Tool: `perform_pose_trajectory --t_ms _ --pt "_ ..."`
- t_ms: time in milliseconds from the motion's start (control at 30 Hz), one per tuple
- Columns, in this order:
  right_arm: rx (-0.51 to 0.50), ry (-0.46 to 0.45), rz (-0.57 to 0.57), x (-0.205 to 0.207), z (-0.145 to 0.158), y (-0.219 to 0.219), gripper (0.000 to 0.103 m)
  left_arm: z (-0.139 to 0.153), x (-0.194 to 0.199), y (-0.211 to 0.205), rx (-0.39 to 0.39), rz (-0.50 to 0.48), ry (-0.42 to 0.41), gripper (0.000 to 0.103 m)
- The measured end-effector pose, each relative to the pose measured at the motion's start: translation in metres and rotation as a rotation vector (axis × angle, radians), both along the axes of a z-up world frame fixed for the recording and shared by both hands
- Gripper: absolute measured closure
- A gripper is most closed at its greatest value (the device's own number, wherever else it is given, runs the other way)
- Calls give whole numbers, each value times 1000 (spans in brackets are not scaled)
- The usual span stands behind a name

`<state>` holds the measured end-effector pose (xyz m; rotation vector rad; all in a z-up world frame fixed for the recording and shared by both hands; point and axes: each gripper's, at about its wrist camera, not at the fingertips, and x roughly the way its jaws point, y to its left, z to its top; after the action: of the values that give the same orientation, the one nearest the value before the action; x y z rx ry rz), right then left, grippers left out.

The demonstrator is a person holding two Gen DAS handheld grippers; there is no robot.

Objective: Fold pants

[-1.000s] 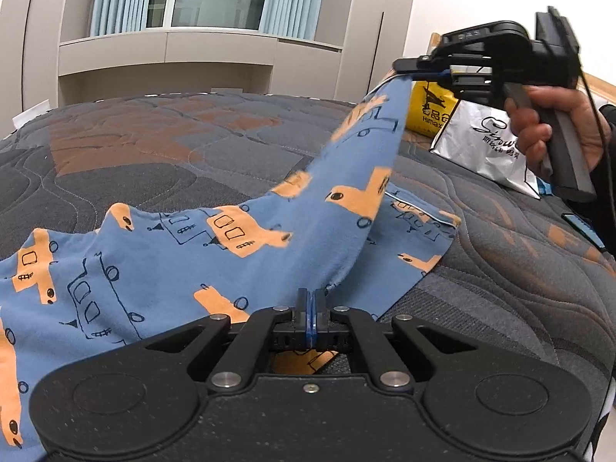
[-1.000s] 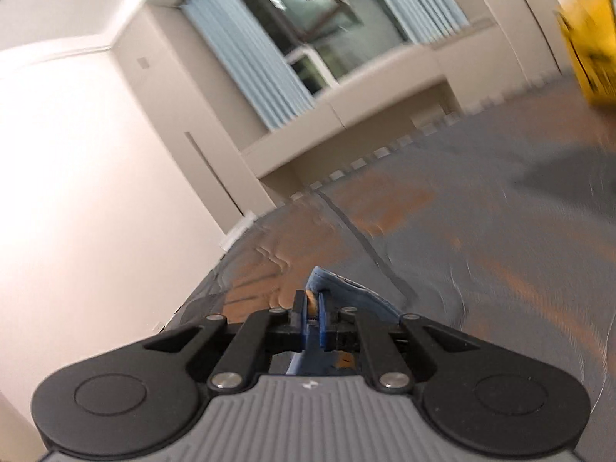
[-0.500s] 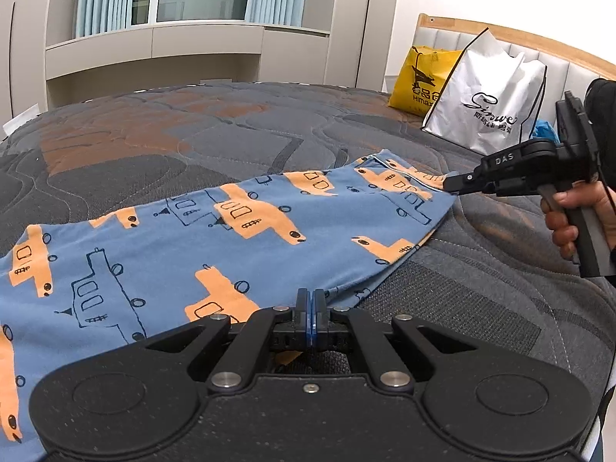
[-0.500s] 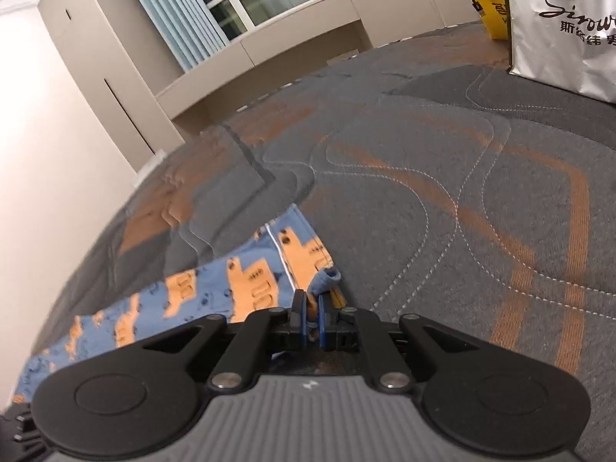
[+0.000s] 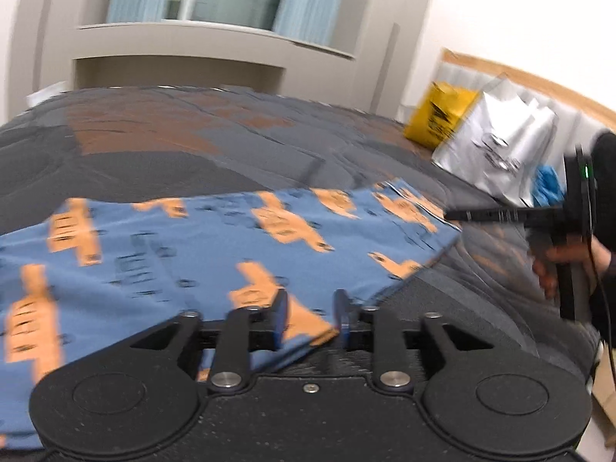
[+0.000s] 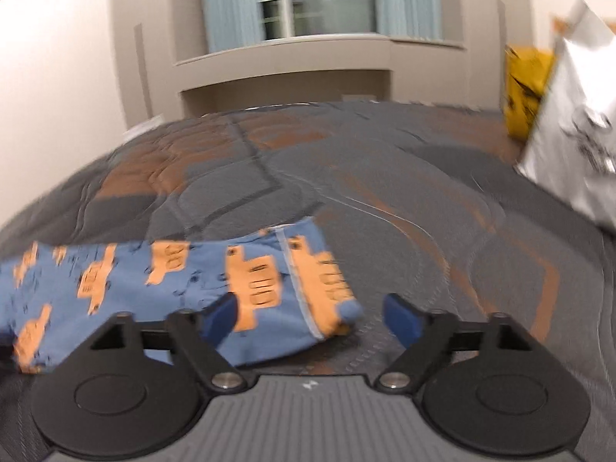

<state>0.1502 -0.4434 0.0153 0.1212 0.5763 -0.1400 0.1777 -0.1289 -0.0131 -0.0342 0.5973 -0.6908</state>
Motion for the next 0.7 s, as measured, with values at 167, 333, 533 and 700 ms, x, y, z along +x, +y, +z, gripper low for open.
perform_pose_trajectory --t_ms 167,333,533,700 --pt "-139 128 74 18 -26 32 5 7 -4 64 12 207 -15 32" --pt "-199 86 60 15 -5 51 3 13 -18 145 73 469 -50 14" --pt "-167 11 276 54 18 122 0 15 -41 234 23 741 -66 4" --pt "-128 -16 476 108 23 204 0 11 -29 272 -97 812 -6 12"
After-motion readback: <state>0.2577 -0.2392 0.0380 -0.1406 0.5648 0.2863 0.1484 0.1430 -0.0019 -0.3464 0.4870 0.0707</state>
